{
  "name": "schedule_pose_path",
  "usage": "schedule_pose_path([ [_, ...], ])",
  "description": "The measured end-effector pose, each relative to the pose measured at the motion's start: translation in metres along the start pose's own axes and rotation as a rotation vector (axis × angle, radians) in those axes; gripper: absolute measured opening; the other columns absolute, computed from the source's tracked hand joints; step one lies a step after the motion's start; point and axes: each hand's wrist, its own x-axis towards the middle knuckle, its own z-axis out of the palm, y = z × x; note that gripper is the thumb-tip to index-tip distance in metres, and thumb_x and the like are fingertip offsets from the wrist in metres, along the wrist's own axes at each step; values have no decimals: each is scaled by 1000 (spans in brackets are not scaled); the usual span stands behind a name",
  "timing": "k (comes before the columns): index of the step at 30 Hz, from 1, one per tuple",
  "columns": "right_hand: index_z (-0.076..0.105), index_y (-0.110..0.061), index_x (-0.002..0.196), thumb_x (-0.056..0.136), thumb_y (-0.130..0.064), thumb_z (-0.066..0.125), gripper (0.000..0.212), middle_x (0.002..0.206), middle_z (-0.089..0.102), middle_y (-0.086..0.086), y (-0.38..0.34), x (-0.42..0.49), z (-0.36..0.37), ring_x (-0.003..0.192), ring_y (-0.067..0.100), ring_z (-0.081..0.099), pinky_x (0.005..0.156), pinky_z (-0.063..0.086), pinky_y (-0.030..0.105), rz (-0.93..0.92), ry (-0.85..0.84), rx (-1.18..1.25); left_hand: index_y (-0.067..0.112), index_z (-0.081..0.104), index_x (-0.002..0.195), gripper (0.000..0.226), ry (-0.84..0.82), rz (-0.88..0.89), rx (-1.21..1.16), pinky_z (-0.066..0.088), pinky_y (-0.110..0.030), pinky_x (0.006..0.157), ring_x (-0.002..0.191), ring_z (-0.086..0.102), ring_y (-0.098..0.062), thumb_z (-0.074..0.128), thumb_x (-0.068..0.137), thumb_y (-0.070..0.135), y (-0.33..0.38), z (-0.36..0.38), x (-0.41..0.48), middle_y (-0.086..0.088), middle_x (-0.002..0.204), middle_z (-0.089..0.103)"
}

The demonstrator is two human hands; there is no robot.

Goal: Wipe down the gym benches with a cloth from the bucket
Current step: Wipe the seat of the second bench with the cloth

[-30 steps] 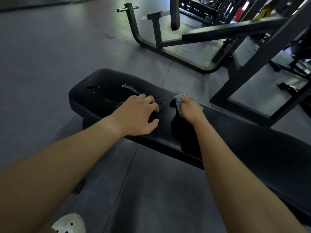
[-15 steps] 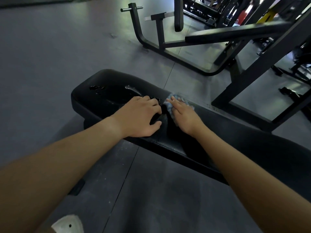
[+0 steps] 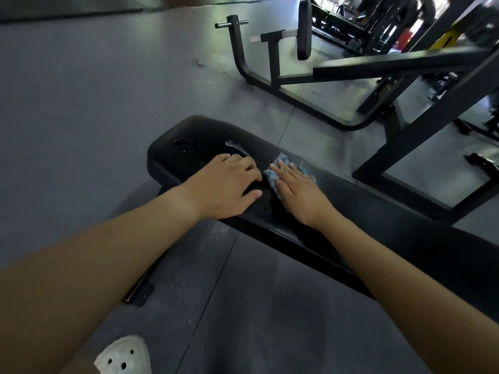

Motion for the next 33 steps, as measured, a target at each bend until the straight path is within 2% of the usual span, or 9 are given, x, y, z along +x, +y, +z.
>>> schedule_pose_path([
  [4, 27, -25, 160, 110, -37, 23, 51, 169, 15, -3, 23, 25, -3, 156, 17, 9, 125, 6, 39, 149, 53, -25, 22, 58, 139, 48, 3, -60, 13, 39, -43, 114, 124, 54, -19, 46, 102, 51, -10, -9, -17, 0, 136, 55],
  [8, 20, -23, 161, 108, -38, 19, 55, 170, 10, 1, 12, 45, 1, 156, 21, 7, 125, 7, 48, 301, 40, -53, 22, 58, 138, 49, 14, -117, 23, 41, -42, 111, 121, 54, -18, 45, 101, 53, -21, -16, -34, 2, 133, 54],
  [13, 19, -26, 161, 110, -40, 21, 54, 170, 6, -3, -34, 20, 10, 157, 20, -1, 125, 1, 46, 85, -22, -24, 20, 57, 137, 58, 3, -180, 44, 42, -41, 107, 119, 54, -20, 40, 100, 61, -30, -20, -44, 0, 131, 54],
  [17, 21, -32, 160, 110, -44, 23, 52, 168, 7, -10, -33, 3, 9, 156, 13, -1, 127, 1, 42, -61, -39, -28, 20, 56, 137, 56, -4, -192, 50, 40, -40, 108, 119, 54, -20, 41, 100, 59, -27, -19, -43, -1, 130, 55],
  [19, 24, -32, 159, 109, -44, 25, 51, 168, 11, -9, -22, 11, 6, 156, 12, 3, 127, 4, 43, -72, -23, -34, 20, 55, 137, 55, -2, -196, 49, 40, -40, 108, 120, 54, -20, 42, 100, 58, -27, -18, -42, -1, 130, 55],
  [23, 26, -27, 160, 109, -40, 22, 53, 169, 13, -2, -8, 38, 6, 156, 17, 7, 127, 3, 43, 117, 47, -43, 19, 54, 139, 57, -5, -203, 36, 43, -41, 108, 121, 54, -20, 42, 100, 59, -29, -17, -43, 0, 132, 54],
  [25, 24, -25, 161, 108, -40, 21, 55, 170, 11, 0, -16, 43, 11, 156, 20, 6, 126, 4, 46, 155, 62, -60, 18, 55, 139, 58, -1, -203, 33, 43, -41, 107, 121, 54, -19, 43, 100, 59, -30, -17, -43, 0, 132, 54],
  [30, 18, -30, 161, 109, -45, 20, 55, 169, 5, -6, -34, 12, 13, 156, 16, -3, 127, 1, 44, 1, -1, -58, 17, 57, 135, 56, 12, -204, 27, 46, -40, 104, 118, 53, -19, 45, 99, 58, -30, -16, -41, 0, 128, 55],
  [33, 18, -32, 161, 109, -45, 21, 53, 168, 6, -11, -23, 3, 7, 156, 11, -2, 127, 1, 41, -67, -35, -61, 17, 58, 134, 55, 20, -203, 26, 46, -41, 103, 116, 53, -20, 46, 99, 57, -30, -14, -40, -1, 127, 55],
])
